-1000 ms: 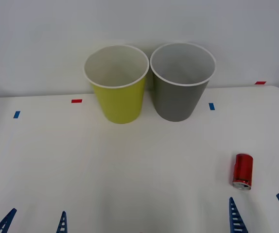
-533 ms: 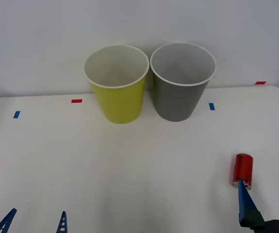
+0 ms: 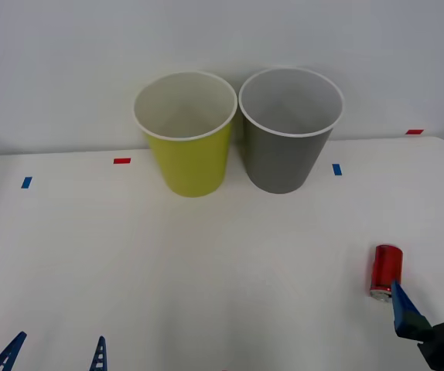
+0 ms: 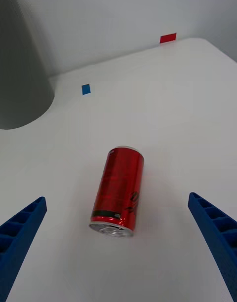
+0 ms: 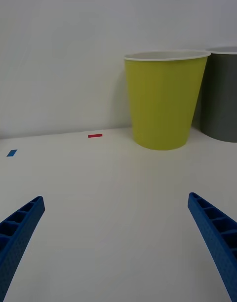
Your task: Put cans in the gray bin and PET bottles in the light green bin.
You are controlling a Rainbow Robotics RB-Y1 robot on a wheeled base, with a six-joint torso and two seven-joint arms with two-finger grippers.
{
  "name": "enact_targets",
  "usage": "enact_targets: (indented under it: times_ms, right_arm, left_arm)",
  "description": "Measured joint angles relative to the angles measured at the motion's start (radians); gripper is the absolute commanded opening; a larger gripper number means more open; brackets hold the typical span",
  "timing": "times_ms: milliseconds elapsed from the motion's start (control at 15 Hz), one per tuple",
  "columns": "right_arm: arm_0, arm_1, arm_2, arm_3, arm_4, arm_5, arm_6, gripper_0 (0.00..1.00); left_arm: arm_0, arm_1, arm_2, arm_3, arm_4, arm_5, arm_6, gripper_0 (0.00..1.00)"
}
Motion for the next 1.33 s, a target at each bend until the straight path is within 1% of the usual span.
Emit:
enact_targets:
  times_ms: [200, 533, 800, 933, 1133, 1200, 1333]
  right_arm:
    - [-0.077, 0.009, -0.038, -0.057, 0.004, 0.192, -0.14, 1.0]
    - [-0.223, 0.004, -0.109, -0.097, 0.012, 0.509, -0.282, 1.0]
    - [-0.35, -0.028, -0.145, -0.101, 0.035, 0.737, -0.406, 1.0]
    - [-0.406, -0.048, -0.163, -0.101, 0.032, 0.858, -0.435, 1.0]
    - [-0.506, -0.077, -0.184, -0.094, 0.02, 1.048, -0.444, 1.0]
    - [-0.552, -0.091, -0.188, -0.073, 0.005, 1.097, -0.442, 1.0]
    - [-0.629, -0.125, -0.191, 0.007, -0.049, 1.118, -0.427, 1.0]
  left_arm:
    - [0.0, 0.0, 0.0, 0.0, 0.0, 0.0, 0.0, 1.0]
    - [0.0, 0.0, 0.0, 0.0, 0.0, 0.0, 0.0, 1.0]
    - [0.0, 0.0, 0.0, 0.0, 0.0, 0.0, 0.0, 1.0]
    - [0.0, 0.0, 0.0, 0.0, 0.0, 0.0, 0.0, 1.0]
    - [0.0, 0.0, 0.0, 0.0, 0.0, 0.0, 0.0, 1.0]
    - [0.0, 0.0, 0.0, 0.0, 0.0, 0.0, 0.0, 1.0]
    - [0.0, 0.0, 0.0, 0.0, 0.0, 0.0, 0.0, 1.0]
